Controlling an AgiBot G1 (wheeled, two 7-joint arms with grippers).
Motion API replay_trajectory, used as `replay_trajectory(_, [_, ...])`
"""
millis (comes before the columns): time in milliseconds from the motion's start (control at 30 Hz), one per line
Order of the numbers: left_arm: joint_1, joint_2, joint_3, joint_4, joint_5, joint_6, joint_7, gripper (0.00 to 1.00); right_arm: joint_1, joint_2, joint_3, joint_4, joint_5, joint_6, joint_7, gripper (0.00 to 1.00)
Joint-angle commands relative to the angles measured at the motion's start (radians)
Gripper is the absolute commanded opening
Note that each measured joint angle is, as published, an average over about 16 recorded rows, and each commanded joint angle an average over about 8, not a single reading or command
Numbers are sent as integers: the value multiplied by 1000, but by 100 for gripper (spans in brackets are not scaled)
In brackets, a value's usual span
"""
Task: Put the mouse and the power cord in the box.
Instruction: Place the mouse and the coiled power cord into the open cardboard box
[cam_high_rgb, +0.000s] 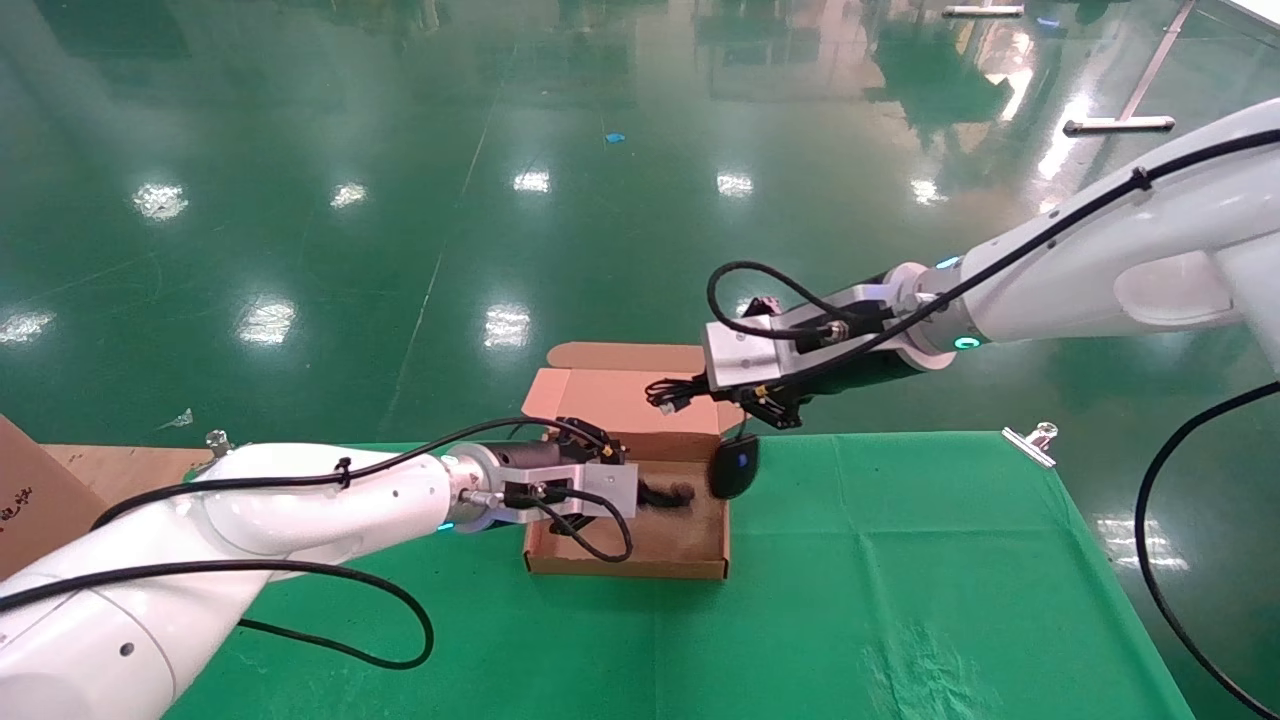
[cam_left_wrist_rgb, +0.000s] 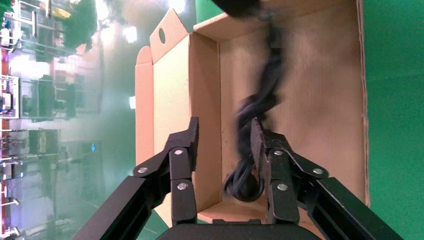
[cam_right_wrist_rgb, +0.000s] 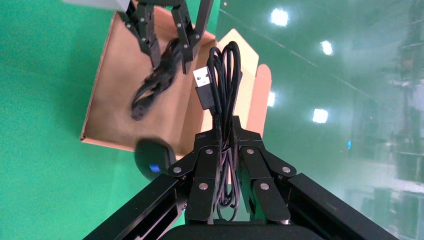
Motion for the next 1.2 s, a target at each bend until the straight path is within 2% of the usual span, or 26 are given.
replay_trajectory(33, [-1,0,13,-1,-6,-4,4,100,2,-1,-1,8,4,2,3,0])
replay_trajectory(367, [-37,-15,-2,93,-105,-50,-26,100,-23,-11,-34,107,37,23,46,0])
replay_trajectory(500, [-61,-38,-15,152,-126,-45,-4,100,-57,-15,-66,162,47,80,70,0])
replay_trajectory(767, [-86,-113,-49,224,-173,49,71,100,-131,-19,-161,253,71,233,127,0])
replay_trajectory(933, [-82,-141,-73,249,-205,76,124,100,-162,-20,-226,296,98,290,155,1])
replay_trajectory(967, [-81,-144,-78,254,-211,76,135,100,-169,-20,-240,303,103,298,159,6])
replay_trajectory(1200, [-73,-150,-103,276,-243,66,193,100,-207,-19,-313,333,130,325,172,92])
